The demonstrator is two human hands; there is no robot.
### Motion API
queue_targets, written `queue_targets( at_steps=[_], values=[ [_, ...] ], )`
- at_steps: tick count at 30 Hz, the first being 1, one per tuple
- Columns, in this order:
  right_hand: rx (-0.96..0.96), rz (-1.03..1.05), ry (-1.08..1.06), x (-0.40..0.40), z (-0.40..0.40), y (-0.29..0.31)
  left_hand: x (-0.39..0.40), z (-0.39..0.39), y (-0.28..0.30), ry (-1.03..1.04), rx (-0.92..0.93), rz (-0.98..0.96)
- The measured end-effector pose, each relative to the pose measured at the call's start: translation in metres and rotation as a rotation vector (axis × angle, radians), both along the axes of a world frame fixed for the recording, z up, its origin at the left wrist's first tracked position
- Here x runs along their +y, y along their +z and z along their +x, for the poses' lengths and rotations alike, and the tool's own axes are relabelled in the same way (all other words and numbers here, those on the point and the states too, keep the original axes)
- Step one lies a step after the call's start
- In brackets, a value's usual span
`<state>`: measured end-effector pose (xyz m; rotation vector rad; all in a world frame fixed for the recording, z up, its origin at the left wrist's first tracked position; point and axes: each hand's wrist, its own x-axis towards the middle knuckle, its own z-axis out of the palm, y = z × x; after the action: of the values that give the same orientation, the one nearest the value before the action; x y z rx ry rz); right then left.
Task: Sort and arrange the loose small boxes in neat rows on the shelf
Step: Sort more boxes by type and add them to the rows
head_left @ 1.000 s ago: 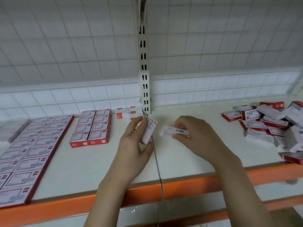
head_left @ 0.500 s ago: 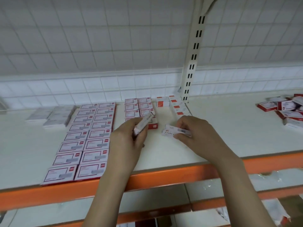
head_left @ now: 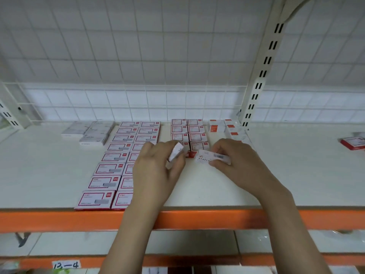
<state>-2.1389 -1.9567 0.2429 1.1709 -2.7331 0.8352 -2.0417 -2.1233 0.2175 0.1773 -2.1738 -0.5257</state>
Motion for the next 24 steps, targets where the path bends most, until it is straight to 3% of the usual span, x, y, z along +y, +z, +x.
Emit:
queue_targets(
  at_steps=[4, 9, 18, 24],
  values=[
    [-0.006, 0.000, 0.022, -0.003, -0.008, 0.000, -0.004, -0.009, -0.009, -0.014, 0.028, -0.050],
    [-0.004, -0.008, 0.053, -0.005, -0.017, -0.001, 0.003, -0.014, -0.013, -0.202, -0.105, 0.222],
    [-0.041, -0.048, 0.100, -0.004, -0.037, -0.009, 0.007, -0.029, -0.020, -0.186, -0.157, 0.134],
    [-0.061, -0.064, 0.106, -0.003, -0.045, -0.011, -0.009, -0.044, -0.033, -0.144, -0.344, 0.011]
  ],
)
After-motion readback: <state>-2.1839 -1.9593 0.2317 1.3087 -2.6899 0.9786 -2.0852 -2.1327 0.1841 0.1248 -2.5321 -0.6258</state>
